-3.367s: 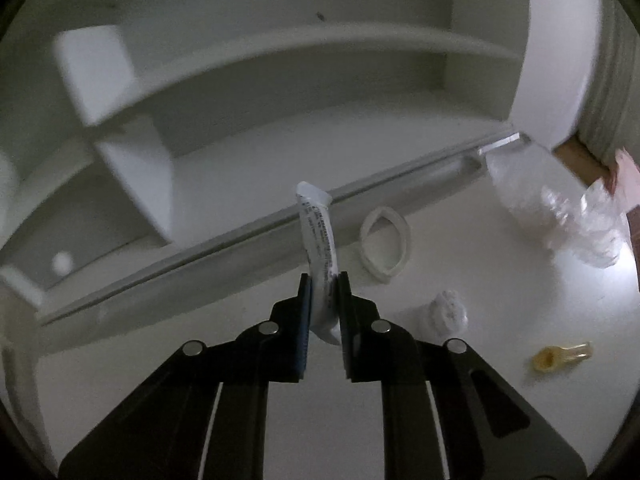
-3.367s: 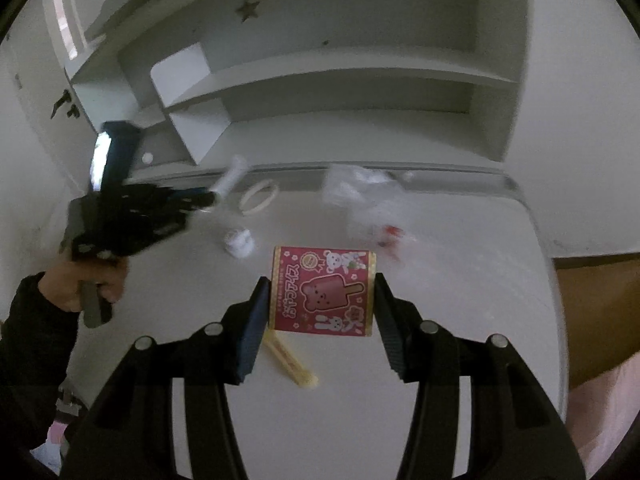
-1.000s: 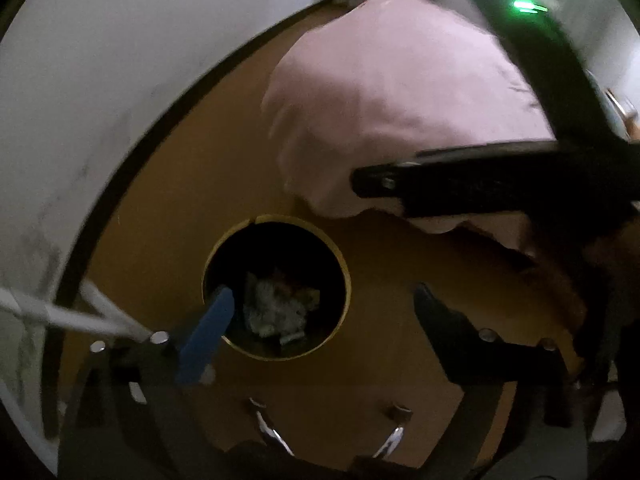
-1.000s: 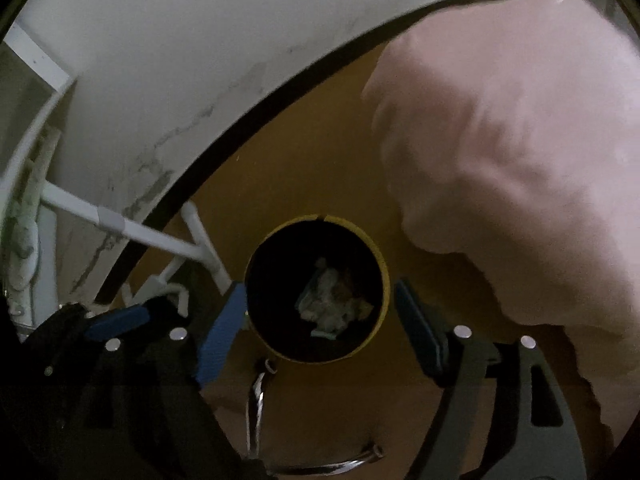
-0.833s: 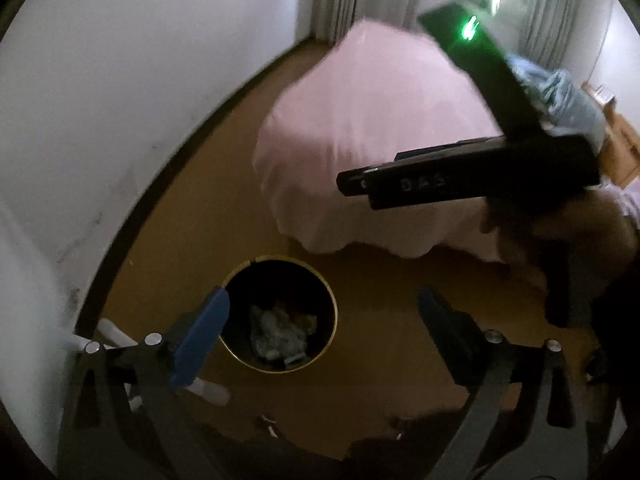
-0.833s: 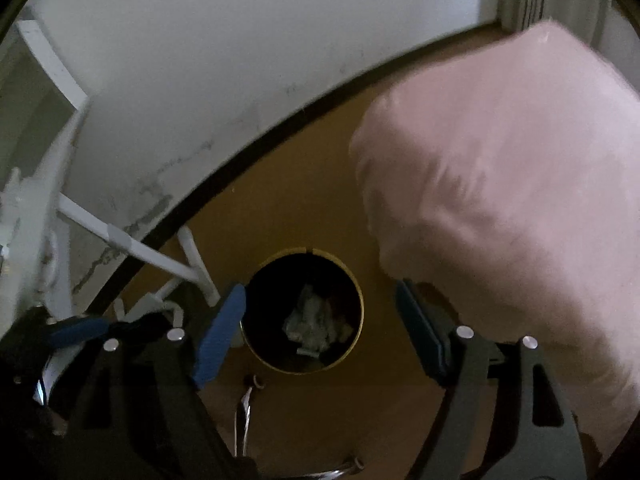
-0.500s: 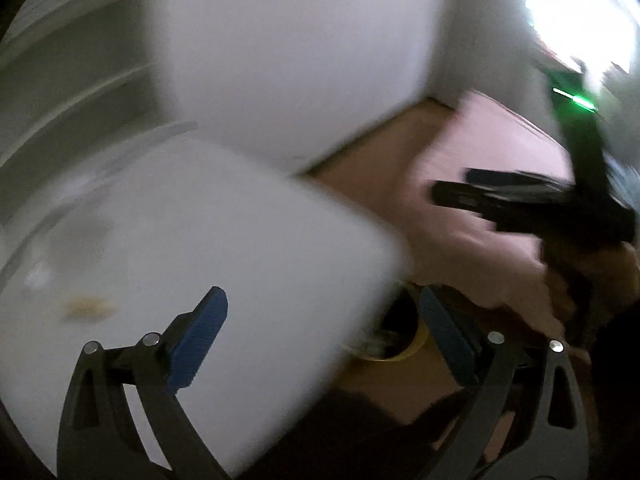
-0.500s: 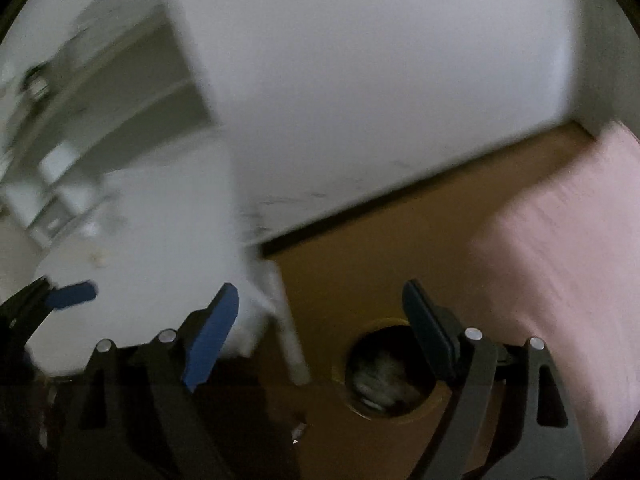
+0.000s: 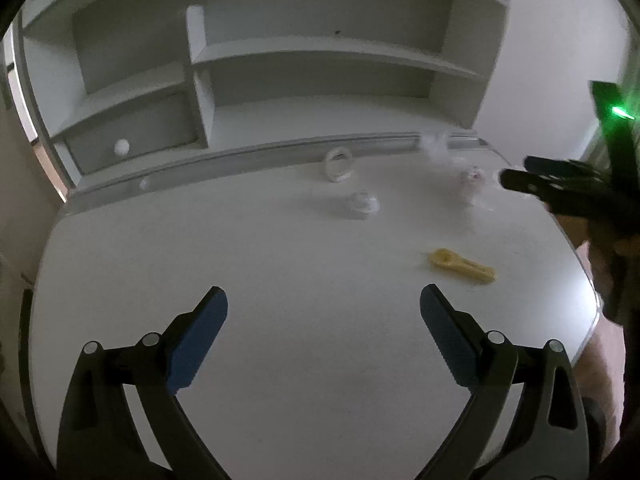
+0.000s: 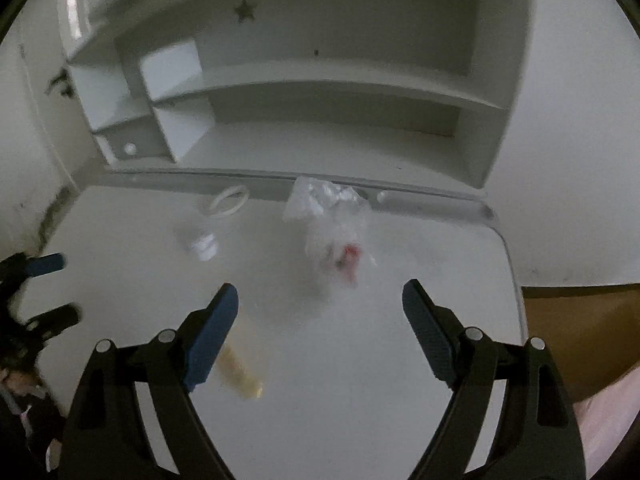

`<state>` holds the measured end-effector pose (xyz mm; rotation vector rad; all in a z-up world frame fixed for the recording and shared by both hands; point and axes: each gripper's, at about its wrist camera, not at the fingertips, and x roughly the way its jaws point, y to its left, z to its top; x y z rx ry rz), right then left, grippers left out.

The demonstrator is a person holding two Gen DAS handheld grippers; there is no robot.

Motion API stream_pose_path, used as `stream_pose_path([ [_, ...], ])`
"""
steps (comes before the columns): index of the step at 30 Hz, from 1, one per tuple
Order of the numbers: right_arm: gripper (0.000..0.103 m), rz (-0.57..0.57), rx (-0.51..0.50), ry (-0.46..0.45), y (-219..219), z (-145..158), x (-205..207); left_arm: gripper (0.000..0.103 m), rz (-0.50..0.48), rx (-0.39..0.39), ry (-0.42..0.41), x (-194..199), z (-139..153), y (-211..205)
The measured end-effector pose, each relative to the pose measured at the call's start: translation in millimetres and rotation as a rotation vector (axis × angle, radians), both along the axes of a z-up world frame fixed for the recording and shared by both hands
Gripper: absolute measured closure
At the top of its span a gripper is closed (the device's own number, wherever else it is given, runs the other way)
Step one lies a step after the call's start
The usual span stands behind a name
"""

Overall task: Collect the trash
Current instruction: 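Move both open tools back over the desk, then grasp the clear plastic bag with the right gripper while the left grasps the white bottle cap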

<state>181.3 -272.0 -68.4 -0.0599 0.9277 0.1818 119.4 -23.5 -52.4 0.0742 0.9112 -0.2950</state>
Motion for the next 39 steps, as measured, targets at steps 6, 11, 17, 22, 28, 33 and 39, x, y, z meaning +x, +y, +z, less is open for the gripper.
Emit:
stream_pose_path([
  [6,0.022,-0.009,-0.082,0.080,8,-36,49,0.009,-0.042,-0.012,0.018,37,-14,-7],
  [11,0.043,-0.025,-0.099,0.118,8,-48,62,0.009,-0.072,-0.008,0.018,68,-26,-29],
  [17,0.071,-0.041,-0.049,0.096,0,-38,53,0.009,-0.070,0.012,0.033,90,-40,-49],
  [22,0.071,-0.038,0.011,0.020,-16,-8,17,0.011,-0.068,0.048,0.015,96,-43,-64],
  [28,0.071,-0.055,0.036,-0.010,-43,6,-36,0.049,-0.051,0.065,0.040,103,-47,-75],
  [33,0.071,-0.110,0.055,-0.030,-79,10,-79,0.075,-0.069,0.073,0.060,97,-45,-88],
  [39,0.071,-0.265,0.066,-0.041,-151,7,-147,0.075,-0.207,0.025,0.013,47,-22,-155],
])
